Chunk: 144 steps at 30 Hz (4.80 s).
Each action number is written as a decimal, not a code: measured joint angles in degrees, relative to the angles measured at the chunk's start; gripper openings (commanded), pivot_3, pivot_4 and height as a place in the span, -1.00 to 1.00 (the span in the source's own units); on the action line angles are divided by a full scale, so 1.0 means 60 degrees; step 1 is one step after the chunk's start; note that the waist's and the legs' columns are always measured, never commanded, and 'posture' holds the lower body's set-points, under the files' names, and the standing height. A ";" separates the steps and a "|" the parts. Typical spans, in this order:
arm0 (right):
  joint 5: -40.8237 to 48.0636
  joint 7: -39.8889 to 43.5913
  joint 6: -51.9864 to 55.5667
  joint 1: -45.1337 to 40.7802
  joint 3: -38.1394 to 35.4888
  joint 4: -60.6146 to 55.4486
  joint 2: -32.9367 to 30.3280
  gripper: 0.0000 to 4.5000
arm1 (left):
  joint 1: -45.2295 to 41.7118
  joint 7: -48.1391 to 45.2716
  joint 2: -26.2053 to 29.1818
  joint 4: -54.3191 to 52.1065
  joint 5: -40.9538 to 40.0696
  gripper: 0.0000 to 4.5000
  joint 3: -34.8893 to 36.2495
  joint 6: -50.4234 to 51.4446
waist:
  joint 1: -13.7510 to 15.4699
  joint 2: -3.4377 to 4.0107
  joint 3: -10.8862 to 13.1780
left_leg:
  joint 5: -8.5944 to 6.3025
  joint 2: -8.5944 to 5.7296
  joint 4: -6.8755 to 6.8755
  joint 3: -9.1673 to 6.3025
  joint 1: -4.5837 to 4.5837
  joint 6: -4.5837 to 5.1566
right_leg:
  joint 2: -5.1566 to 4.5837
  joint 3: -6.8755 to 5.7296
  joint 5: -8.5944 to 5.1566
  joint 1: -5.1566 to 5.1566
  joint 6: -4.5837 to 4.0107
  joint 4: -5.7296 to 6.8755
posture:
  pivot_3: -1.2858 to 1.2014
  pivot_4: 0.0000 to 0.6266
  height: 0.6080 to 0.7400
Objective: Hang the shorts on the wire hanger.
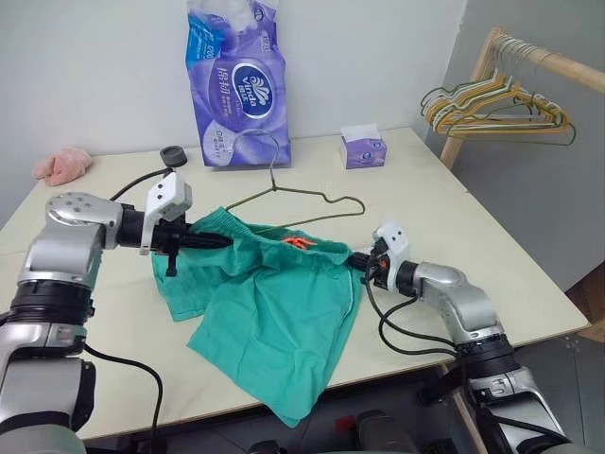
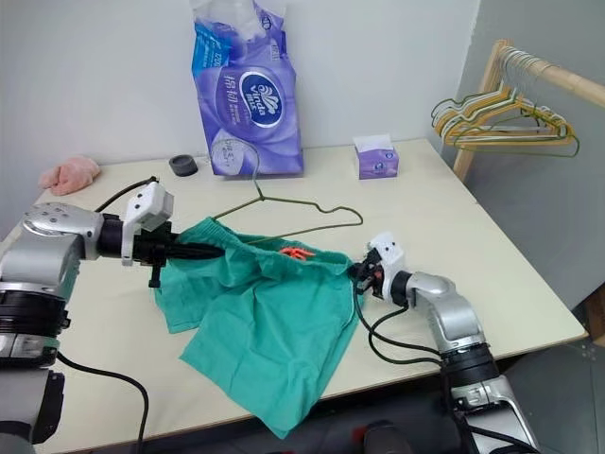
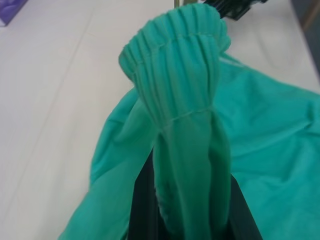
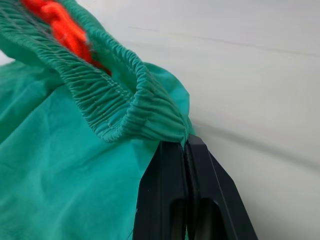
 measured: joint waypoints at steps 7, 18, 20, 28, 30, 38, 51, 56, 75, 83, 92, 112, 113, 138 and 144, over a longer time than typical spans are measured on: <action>0.0416 -0.0030 0.0821 -0.0001 -0.0328 -0.0042 -0.0485 -0.98 | 0.0010 -0.0276 0.0879 -0.0278 -0.0396 -1.00 -0.0719 -0.0195 | 0.0004 0.0003 -0.0002 | -0.0001 -0.0001 -0.0003 0.0005 0.0001 0.0002 | 0.0000 0.0002 0.0000 0.0000 0.0000 -0.0001 | -0.08 -0.99 1.00; 0.0683 -0.0177 0.1237 0.0111 -0.0483 -0.0591 -0.0974 -0.98 | -0.0114 -0.0287 0.1204 0.0829 0.0210 -1.00 -0.1586 -0.2135 | 0.0015 0.0003 -0.0002 | -0.0002 0.0000 -0.0002 0.0007 0.0000 0.0004 | 0.0001 0.0000 0.0000 0.0000 0.0000 -0.0002 | -0.09 -0.99 1.00; 0.0741 -0.0217 0.1321 0.0110 -0.0511 -0.0630 -0.0993 -0.98 | -0.0179 -0.0289 0.1216 0.0923 0.0270 -1.00 -0.1689 -0.2352 | 0.0013 0.0003 -0.0002 | -0.0002 -0.0001 -0.0001 0.0011 0.0000 0.0004 | 0.0000 0.0003 0.0000 0.0001 0.0000 -0.0002 | -0.09 -0.98 1.00; 0.0790 -0.0394 0.1408 0.0186 -0.0695 -0.0884 -0.1221 -0.98 | -0.0885 -0.0213 0.0784 0.2145 0.0894 -1.00 -0.1513 -0.2733 | 0.0024 0.0001 -0.0003 | -0.0002 -0.0004 0.0002 0.0008 -0.0001 0.0005 | 0.0000 -0.0001 0.0000 0.0005 0.0001 -0.0004 | -0.09 -0.97 1.00; 0.0854 -0.0393 0.1433 0.0283 -0.0695 -0.1007 -0.1225 -0.98 | -0.0910 -0.0224 0.0712 0.2246 0.0989 -1.00 -0.1451 -0.2758 | -0.0010 0.0002 -0.0003 | -0.0002 0.0001 0.0000 0.0008 0.0000 0.0004 | 0.0003 -0.0001 0.0000 0.0001 0.0000 -0.0002 | -0.09 -0.97 1.00; 0.0513 0.0117 0.0296 0.0568 0.0081 -0.1744 -0.1583 -0.81 | -0.0853 -0.0236 0.0570 0.2282 0.1130 -1.00 -0.1191 -0.2715 | -0.0009 0.0001 -0.0003 | -0.0004 0.0004 0.0001 0.0008 -0.0001 0.0007 | 0.0005 -0.0001 -0.0001 0.0000 0.0001 -0.0003 | -0.09 -0.97 1.00; -0.1124 -0.0158 -0.1968 0.0116 0.1402 -0.0411 -0.0979 0.92 | -0.0792 0.0133 0.0235 0.2182 0.1106 -1.00 -0.0607 -0.2321 | -0.0018 -0.0004 -0.0006 | 0.0000 0.0003 0.0001 0.0008 0.0001 0.0001 | 0.0007 0.0000 0.0000 0.0000 0.0001 -0.0002 | -0.09 -1.00 1.00; -0.1856 -0.0223 -0.3218 -0.0567 0.1948 0.0922 -0.0282 0.92 | -0.0797 0.0206 0.0067 0.2159 0.1104 -1.00 -0.0538 -0.2255 | -0.0028 -0.0004 -0.0007 | 0.0000 0.0003 0.0002 0.0006 0.0002 0.0000 | 0.0008 0.0002 0.0000 -0.0001 0.0000 0.0000 | -0.09 -1.00 1.00; -0.2075 -0.0833 -0.3407 -0.0983 0.1484 0.2484 0.0980 -0.95 | -0.0638 0.0433 0.0041 0.1881 0.1096 -1.00 -0.0335 -0.2056 | -0.0038 -0.0008 -0.0010 | 0.0000 0.0003 0.0002 -0.0007 0.0002 -0.0001 | 0.0010 0.0005 0.0000 -0.0005 0.0000 0.0002 | -0.09 -0.98 1.00; -0.1358 -0.0873 -0.2158 -0.0549 0.0649 0.1211 0.0650 -0.98 | -0.0385 0.0271 0.0033 0.1491 0.0931 -1.00 -0.0323 -0.1731 | -0.0028 -0.0008 -0.0010 | 0.0000 0.0002 0.0001 -0.0008 0.0001 0.0000 | 0.0010 0.0005 0.0000 -0.0004 0.0000 0.0002 | -0.09 -0.97 1.00; -0.0917 -0.0771 -0.1294 -0.0029 0.0415 0.0317 0.0157 -0.98 | -0.0188 -0.0288 0.0529 0.1117 0.0734 -1.00 -0.0656 -0.1668 | -0.0026 -0.0008 -0.0010 | -0.0001 0.0002 -0.0001 -0.0005 0.0002 0.0002 | 0.0011 0.0005 0.0000 -0.0002 0.0000 0.0003 | -0.09 -0.96 1.00; -0.0862 -0.0400 -0.1082 0.0091 0.0619 -0.0946 -0.0761 -0.98 | -0.0509 -0.0252 0.0527 0.1983 0.1932 -1.00 -0.0936 -0.3127 | -0.0010 -0.0008 -0.0010 | -0.0002 0.0001 -0.0001 -0.0002 0.0001 0.0003 | 0.0011 0.0005 0.0000 -0.0002 0.0000 0.0000 | -0.09 -0.96 1.00; -0.0889 -0.0376 -0.1097 0.0105 0.0673 -0.1061 -0.0868 -0.98 | -0.0509 -0.0246 0.0522 0.1980 0.1943 -1.00 -0.0939 -0.3136 | -0.0012 -0.0008 -0.0010 | -0.0002 0.0001 0.0000 -0.0001 0.0001 0.0004 | 0.0011 0.0005 0.0000 -0.0001 0.0000 0.0000 | -0.09 -0.96 1.00; -0.2825 0.1082 -0.1126 -0.0961 0.2793 -0.3519 -0.3659 0.47 | -0.0252 0.0625 -0.0658 0.0845 0.2426 -1.00 -0.1042 -0.3081 | -0.0001 -0.0009 -0.0011 | -0.0002 0.0001 0.0000 0.0002 -0.0004 0.0004 | 0.0002 0.0002 -0.0001 -0.0001 0.0001 -0.0011 | -0.11 -0.95 1.00; -0.2585 0.1515 -0.1006 -0.0539 0.2466 -0.3378 -0.3930 0.61 | -0.0102 0.0588 -0.0675 0.0566 0.2213 -1.00 -0.1042 -0.2897 | -0.0016 -0.0009 -0.0010 | -0.0007 0.0005 0.0001 0.0008 -0.0004 0.0014 | 0.0004 0.0003 -0.0001 0.0000 0.0001 -0.0012 | -0.12 -0.95 1.00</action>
